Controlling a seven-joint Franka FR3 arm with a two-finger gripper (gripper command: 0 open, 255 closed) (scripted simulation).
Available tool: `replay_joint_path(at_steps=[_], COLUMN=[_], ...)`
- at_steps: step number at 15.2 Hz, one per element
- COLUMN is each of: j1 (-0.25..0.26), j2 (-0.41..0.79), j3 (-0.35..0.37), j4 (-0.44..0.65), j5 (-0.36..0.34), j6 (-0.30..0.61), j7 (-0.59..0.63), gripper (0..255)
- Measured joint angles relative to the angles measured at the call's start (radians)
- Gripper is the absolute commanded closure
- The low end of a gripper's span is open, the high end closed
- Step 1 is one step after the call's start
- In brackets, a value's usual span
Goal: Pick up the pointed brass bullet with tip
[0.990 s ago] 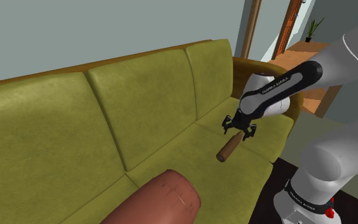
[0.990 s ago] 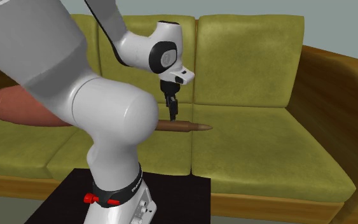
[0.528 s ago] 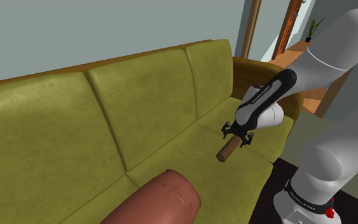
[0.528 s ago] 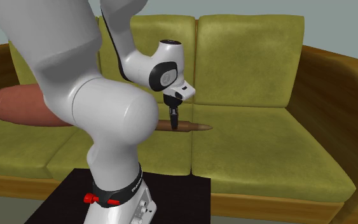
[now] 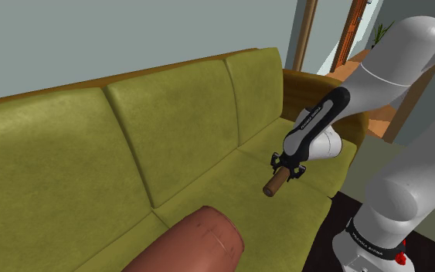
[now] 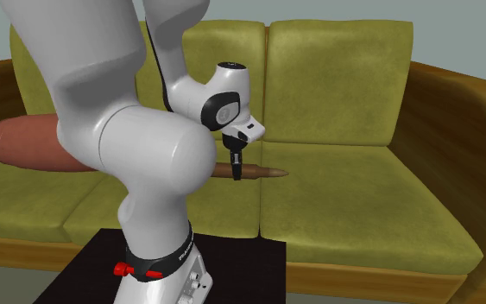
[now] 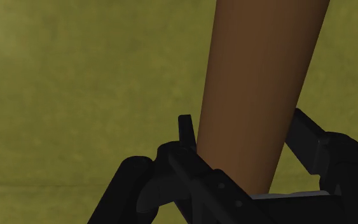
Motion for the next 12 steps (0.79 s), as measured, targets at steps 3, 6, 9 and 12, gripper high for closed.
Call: replay_joint_path(at_steps=[3, 6, 9, 12], j1=[0.0, 0.0, -0.025, -0.049], j2=[0.001, 0.0, -0.054, -0.121], j3=[-0.001, 0.0, 0.018, 0.032], j4=[0.0, 0.0, -0.005, -0.006], j5=[0.0, 0.0, -0.035, -0.065], j6=[0.001, 0.0, -0.049, -0.116], j7=[-0.001, 0.0, 0.03, 0.052], gripper=[255, 255, 255, 255])
